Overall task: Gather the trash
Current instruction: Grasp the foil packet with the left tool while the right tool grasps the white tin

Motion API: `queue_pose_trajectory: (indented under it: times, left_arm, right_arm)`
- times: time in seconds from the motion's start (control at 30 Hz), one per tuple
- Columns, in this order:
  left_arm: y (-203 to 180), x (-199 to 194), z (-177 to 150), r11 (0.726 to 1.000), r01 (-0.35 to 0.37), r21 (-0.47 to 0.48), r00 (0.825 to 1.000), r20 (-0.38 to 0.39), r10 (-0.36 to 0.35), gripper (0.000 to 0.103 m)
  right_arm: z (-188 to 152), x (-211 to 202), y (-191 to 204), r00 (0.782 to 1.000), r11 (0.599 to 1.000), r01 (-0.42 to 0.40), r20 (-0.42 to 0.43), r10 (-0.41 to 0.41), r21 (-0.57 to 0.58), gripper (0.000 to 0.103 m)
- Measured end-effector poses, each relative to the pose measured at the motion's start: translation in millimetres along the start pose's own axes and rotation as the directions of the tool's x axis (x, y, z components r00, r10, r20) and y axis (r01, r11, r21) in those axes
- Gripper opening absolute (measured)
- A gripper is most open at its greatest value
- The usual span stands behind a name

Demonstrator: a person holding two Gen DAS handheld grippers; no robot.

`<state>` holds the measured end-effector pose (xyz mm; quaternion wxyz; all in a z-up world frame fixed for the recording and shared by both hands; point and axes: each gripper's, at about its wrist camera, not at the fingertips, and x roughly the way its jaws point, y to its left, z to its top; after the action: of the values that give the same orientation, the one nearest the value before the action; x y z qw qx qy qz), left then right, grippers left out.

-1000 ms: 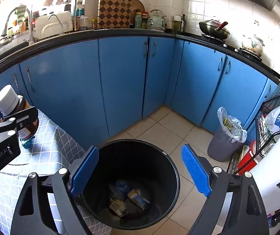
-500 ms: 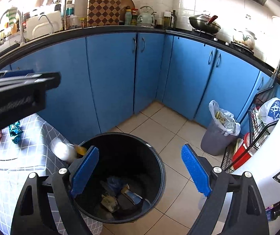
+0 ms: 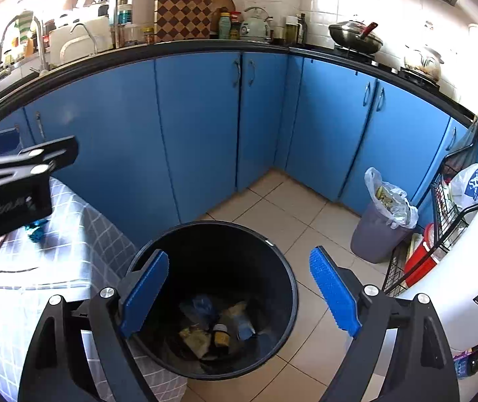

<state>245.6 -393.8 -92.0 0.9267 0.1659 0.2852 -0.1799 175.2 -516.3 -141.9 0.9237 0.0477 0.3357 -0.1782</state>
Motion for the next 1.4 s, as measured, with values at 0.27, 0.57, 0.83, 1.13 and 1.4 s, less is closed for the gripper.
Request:
queue_pose_trajectory:
  times: [0.27, 0.57, 0.83, 1.13, 1.4]
  left_arm:
    - [71, -27, -36, 0.994, -0.084, -0.064, 0.996, -0.036, 0.082, 0.086]
    - [173, -57, -95, 0.964, -0.234, -0.123, 0.97, -0.094, 0.224, 0.087]
    - [245, -56, -146, 0.957, -0.252, -0.141, 0.959, -0.166, 0.228, 0.087]
    - [270, -25, -183, 0.982, -0.154, -0.11, 0.963, -0.239, 0.124, 0.087]
    - [282, 1, -183, 0.987, -0.102, -0.121, 0.961, -0.27, 0.066, 0.087]
  right_arm:
    - [3, -24, 63, 0.995, 0.992, -0.096, 0.017, 0.097, -0.079, 0.084]
    - [-8, -40, 166, 0.975, 0.955, -0.221, -0.006, 0.224, -0.199, 0.084]
    - [-22, -39, 240, 0.953, 0.915, -0.302, -0.062, 0.296, -0.269, 0.084]
    - [-43, -21, 298, 0.947, 0.879, -0.32, -0.146, 0.286, -0.354, 0.084]
    - [-52, -9, 329, 0.94, 0.845, -0.337, -0.194, 0.28, -0.414, 0.084]
